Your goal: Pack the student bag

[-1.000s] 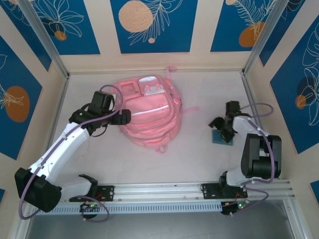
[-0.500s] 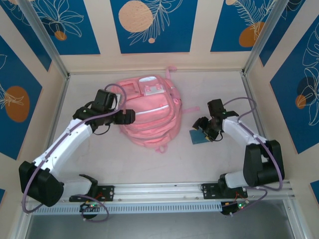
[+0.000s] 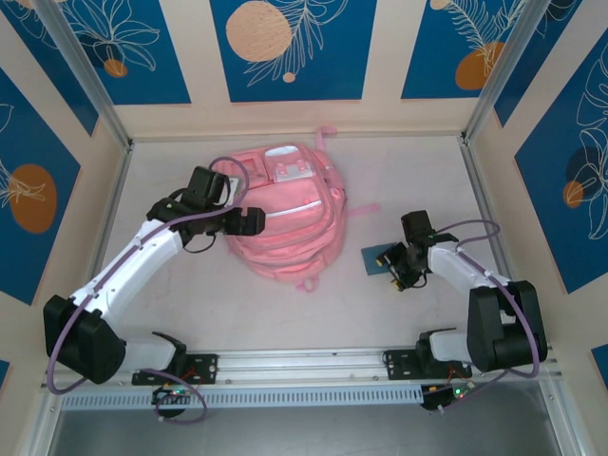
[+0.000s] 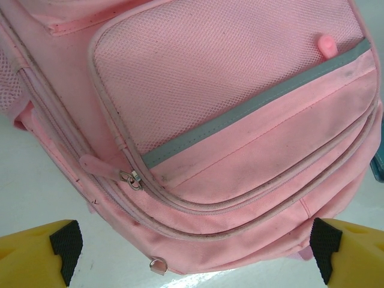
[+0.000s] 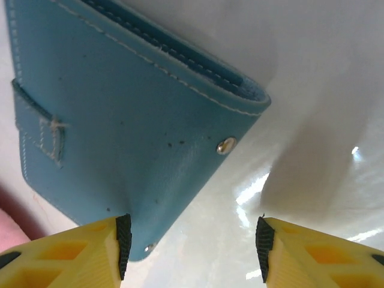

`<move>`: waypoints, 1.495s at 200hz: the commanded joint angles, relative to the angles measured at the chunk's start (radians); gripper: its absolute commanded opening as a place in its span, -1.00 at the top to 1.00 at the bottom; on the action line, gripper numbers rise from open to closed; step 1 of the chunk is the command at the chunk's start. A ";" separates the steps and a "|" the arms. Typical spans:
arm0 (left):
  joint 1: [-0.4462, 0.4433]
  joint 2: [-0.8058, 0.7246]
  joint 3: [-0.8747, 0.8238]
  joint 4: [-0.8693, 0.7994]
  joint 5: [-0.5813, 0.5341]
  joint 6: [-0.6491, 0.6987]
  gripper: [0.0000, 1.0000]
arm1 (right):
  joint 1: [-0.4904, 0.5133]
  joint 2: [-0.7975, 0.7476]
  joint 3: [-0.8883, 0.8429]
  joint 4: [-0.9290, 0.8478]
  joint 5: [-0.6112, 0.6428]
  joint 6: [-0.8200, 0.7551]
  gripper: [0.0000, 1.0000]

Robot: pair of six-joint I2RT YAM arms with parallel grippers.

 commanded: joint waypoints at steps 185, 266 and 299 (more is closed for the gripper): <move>-0.166 0.237 0.198 -0.016 0.016 0.266 -0.74 | -0.012 -0.072 0.128 -0.014 -0.004 -0.203 1.00; -0.206 0.463 0.376 -0.154 -0.042 0.602 -0.41 | -0.012 -0.211 0.228 -0.055 -0.206 -0.296 1.00; -0.209 0.519 0.423 -0.178 -0.035 0.616 0.01 | -0.001 -0.217 0.238 -0.051 -0.213 -0.291 1.00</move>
